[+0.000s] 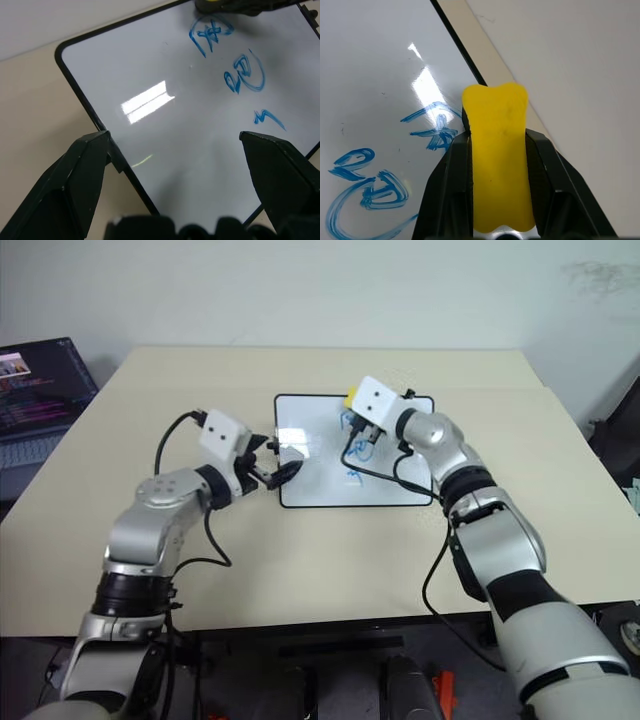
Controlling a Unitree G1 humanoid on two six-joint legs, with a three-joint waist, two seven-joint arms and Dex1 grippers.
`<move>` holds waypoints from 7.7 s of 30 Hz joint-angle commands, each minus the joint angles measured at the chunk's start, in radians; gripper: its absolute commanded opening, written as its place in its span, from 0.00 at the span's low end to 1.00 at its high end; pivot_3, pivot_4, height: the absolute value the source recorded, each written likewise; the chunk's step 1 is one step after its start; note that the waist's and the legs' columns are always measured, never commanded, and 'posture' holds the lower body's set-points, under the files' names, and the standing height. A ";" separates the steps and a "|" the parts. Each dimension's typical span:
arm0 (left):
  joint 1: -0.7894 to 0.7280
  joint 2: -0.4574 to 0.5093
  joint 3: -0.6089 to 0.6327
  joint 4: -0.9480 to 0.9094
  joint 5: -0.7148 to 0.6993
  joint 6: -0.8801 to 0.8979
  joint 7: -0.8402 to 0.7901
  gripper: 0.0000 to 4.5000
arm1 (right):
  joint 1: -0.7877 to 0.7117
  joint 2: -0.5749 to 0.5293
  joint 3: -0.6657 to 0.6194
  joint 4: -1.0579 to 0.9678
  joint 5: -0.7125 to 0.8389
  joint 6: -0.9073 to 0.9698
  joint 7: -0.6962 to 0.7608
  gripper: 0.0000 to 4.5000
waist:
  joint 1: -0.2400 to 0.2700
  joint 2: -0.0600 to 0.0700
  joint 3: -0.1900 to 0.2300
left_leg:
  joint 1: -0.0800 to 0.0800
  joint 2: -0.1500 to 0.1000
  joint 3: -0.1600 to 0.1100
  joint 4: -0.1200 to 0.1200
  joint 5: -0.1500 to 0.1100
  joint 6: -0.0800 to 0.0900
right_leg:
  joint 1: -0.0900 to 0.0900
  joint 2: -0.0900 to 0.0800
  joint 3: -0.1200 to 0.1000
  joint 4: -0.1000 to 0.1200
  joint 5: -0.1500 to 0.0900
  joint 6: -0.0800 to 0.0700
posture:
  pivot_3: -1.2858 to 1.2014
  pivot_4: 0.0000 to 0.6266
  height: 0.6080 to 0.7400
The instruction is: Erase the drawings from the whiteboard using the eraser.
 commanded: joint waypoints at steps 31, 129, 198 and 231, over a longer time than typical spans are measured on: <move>-0.023 0.004 0.003 -0.056 -0.008 0.010 -0.017 1.00 | -0.057 -0.054 0.061 0.025 -0.092 0.087 -0.072 0.23 | 0.003 0.000 0.000 | 0.002 0.000 0.000 0.001 0.000 0.000 | 0.001 0.000 0.000 0.003 -0.002 -0.004 | 0.52 0.24 1.00; 0.003 -0.002 -0.006 -0.103 -0.009 0.026 -0.030 1.00 | -0.065 0.100 0.148 0.007 -0.159 0.078 -0.063 0.23 | -0.024 0.000 0.000 | 0.010 0.000 -0.001 -0.002 0.000 0.000 | 0.001 0.002 0.002 0.014 -0.008 -0.010 | 0.52 0.24 1.00; -0.004 -0.006 -0.010 -0.087 -0.006 0.014 -0.032 1.00 | 0.006 -0.092 0.151 0.021 -0.168 0.180 0.127 0.23 | -0.001 -0.001 0.000 | 0.011 -0.001 -0.002 0.000 0.000 0.000 | 0.003 0.001 0.001 0.013 -0.009 -0.010 | 0.52 0.24 1.00; 0.028 -0.004 0.000 -0.132 -0.013 0.036 -0.009 1.00 | -0.118 0.198 0.174 0.031 -0.166 0.186 0.012 0.23 | -0.062 -0.002 0.000 | 0.013 -0.001 -0.004 -0.002 0.000 0.000 | 0.000 0.002 0.003 0.014 -0.008 -0.011 | 0.52 0.24 1.00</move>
